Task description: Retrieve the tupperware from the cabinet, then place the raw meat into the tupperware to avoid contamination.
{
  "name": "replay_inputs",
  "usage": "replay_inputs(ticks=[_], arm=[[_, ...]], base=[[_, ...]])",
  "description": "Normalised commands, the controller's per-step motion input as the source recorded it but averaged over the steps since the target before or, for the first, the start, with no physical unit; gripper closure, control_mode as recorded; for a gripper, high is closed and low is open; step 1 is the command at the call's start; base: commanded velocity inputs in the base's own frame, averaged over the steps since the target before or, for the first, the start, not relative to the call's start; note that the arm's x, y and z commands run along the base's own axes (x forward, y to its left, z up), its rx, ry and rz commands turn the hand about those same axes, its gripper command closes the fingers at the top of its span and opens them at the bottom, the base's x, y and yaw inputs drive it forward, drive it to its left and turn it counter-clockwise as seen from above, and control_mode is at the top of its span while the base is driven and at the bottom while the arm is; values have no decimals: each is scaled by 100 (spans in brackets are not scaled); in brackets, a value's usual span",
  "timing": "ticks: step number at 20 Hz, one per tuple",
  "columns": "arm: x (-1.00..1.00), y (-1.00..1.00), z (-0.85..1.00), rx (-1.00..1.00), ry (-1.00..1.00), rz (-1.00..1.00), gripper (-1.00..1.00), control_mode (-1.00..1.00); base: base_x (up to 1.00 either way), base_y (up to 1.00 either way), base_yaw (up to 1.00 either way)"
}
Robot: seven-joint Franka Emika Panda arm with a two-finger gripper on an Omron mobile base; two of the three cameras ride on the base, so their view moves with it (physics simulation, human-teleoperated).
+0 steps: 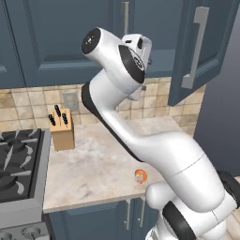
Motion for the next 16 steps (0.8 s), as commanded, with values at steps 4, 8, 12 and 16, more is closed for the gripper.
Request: replay_inputs(ticks=[4, 8, 12, 16], arm=[[2, -48, 0, -22, 20, -2, -100, -100], [0, -47, -1, -14, 15, -4, -100, -100], [-7, -44, -9, -11, 9, -8, -100, -100], [-44, -61, -11, -1, 0, -14, -100, -100]], base=[[0, 0, 0], [0, 0, 0], [0, 0, 0], [0, 0, 0]])
